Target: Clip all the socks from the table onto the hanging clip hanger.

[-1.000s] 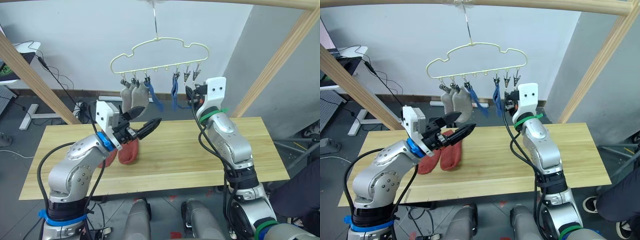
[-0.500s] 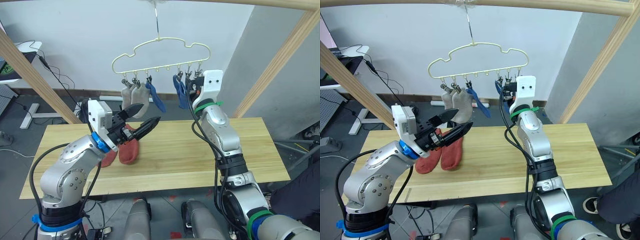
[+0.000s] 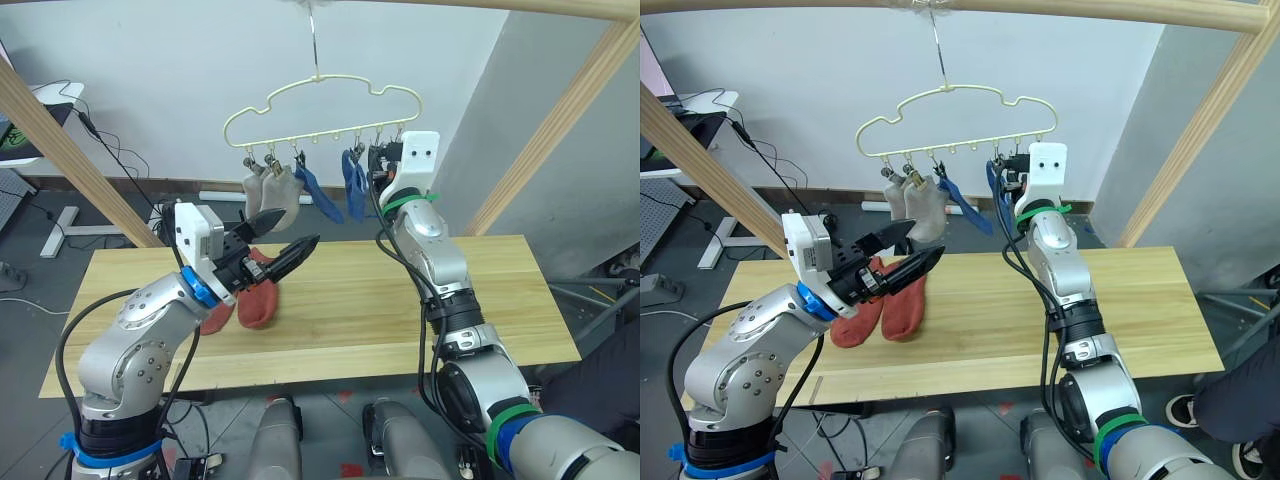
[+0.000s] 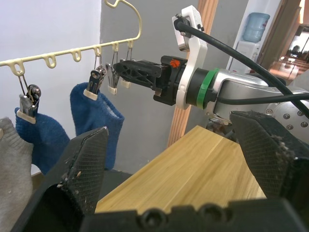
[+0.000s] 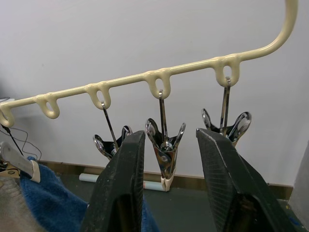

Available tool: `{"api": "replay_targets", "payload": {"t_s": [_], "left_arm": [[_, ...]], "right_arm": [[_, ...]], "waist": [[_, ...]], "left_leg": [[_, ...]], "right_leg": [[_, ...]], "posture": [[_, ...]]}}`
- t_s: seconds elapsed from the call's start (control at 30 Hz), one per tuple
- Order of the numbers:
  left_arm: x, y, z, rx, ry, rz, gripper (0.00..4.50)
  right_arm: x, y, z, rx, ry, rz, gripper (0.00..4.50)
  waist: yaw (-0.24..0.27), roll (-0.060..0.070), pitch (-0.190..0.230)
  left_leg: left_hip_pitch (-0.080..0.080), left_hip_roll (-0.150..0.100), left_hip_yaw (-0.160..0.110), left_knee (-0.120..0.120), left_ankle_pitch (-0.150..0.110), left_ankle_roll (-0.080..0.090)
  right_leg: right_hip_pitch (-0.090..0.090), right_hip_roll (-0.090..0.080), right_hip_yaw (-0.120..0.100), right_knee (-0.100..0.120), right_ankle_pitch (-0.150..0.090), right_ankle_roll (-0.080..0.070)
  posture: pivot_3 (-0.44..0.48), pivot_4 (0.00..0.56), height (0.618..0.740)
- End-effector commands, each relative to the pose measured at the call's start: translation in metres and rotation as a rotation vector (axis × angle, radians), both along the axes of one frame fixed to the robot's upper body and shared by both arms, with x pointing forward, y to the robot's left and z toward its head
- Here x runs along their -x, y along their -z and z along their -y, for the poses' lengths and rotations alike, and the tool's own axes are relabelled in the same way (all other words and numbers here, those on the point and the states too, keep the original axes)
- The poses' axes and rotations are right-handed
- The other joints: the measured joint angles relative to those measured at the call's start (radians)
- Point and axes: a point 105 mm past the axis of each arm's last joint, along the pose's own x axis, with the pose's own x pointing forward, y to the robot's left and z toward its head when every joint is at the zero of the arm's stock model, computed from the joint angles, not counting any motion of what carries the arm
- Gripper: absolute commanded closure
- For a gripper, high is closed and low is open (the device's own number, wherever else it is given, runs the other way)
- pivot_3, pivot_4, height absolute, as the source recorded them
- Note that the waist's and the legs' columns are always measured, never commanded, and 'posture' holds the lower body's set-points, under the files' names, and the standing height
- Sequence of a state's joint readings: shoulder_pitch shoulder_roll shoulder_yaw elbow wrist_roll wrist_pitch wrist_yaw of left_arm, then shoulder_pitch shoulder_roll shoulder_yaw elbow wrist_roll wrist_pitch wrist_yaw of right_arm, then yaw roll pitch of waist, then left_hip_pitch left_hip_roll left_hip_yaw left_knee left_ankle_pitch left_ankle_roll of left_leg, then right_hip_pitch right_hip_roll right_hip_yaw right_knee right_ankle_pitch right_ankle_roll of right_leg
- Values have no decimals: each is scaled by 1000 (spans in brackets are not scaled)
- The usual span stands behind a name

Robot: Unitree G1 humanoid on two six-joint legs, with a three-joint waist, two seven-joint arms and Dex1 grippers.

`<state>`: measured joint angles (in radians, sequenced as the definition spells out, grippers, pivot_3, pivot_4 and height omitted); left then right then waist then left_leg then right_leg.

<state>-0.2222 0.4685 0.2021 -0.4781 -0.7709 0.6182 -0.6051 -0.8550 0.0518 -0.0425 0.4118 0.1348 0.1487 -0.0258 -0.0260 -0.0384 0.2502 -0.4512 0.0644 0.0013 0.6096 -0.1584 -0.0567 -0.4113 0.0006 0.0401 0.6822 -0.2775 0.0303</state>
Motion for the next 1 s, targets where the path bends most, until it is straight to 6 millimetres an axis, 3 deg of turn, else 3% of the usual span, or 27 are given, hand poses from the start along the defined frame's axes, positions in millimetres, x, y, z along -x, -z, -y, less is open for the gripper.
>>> {"api": "replay_targets", "payload": {"t_s": [0.03, 1.0], "left_arm": [[5, -11, 2, 2, 5, 58, 0], [2, -13, -9, 67, -64, 0, 0]], "right_arm": [[1, -19, -4, -44, -11, 54, 2756], [-12, -28, -13, -78, -23, 64, 2756]], "waist": [[0, 0, 0], [27, 0, 0]], "left_leg": [[0, 0, 0, 0, 0, 0], [0, 0, 0, 0, 0, 0]], "right_leg": [[0, 0, 0, 0, 0, 0], [0, 0, 0, 0, 0, 0]], "posture": [[69, 193, 740], [115, 207, 740]]}}
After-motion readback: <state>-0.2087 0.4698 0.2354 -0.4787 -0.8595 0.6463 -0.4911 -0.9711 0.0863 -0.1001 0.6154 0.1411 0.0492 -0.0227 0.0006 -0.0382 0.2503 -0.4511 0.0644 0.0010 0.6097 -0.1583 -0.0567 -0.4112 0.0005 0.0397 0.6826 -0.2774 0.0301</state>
